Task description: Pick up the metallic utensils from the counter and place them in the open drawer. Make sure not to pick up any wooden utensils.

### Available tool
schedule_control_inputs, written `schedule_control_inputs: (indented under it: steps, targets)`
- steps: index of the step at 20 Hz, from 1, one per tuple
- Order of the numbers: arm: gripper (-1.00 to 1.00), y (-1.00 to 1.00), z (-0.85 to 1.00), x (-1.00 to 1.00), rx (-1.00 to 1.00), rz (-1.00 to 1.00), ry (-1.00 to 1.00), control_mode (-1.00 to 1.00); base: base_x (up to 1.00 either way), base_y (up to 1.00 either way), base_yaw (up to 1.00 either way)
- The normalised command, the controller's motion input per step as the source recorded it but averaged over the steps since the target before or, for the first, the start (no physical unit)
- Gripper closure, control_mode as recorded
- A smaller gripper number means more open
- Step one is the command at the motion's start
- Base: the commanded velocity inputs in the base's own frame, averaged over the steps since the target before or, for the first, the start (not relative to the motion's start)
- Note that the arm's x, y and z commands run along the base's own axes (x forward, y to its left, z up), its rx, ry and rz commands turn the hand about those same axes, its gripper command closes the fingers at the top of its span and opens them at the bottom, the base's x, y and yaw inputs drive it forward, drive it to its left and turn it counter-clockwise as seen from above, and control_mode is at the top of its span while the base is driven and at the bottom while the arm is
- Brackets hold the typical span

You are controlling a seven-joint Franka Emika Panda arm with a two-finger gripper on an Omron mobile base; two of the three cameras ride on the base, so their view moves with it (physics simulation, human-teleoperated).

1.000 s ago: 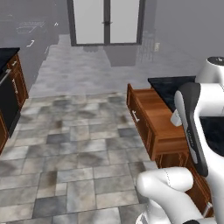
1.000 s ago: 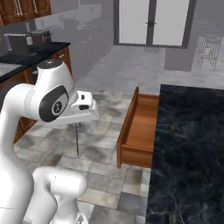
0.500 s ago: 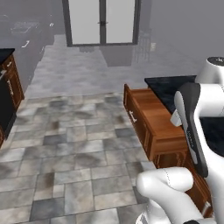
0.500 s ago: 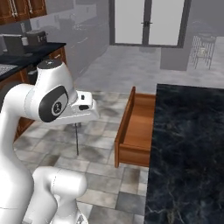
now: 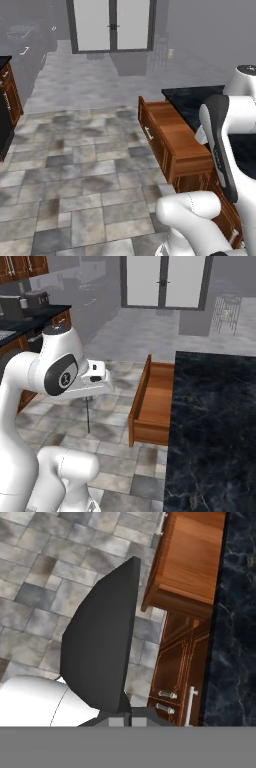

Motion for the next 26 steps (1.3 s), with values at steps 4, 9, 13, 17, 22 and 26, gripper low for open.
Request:
schedule_control_inputs:
  steps: [4, 9, 13, 17, 22, 26]
  targets:
    - [1.0, -0.01, -0.07, 0.04, 0.0, -0.01, 0.0, -1.0, 0.03, -0.08, -0.02]
    - [1.0, -0.2, -0.39, 0.48, 0.0, -0.03, 0.06, -1.0, 0.0, 0.0, 0.0]
    - [1.0, -0.09, -0.49, 0.74, 0.0, -0.03, 0.12, -1.0, 0.0, 0.0, 0.0]
    - [1.0, -0.19, -0.35, 0.81, 0.0, -0.03, 0.08, -1.0, 0.0, 0.0, 0.0]
    - [1.0, -0.28, -0.2, 0.66, 0.0, 0.0, 0.02, -1.0, 0.0, 0.0, 0.0]
    - [1.0, -0.23, -0.13, 0.65, 0.0, 0.0, 0.0, -1.0, 0.0, 0.0, 0.0]
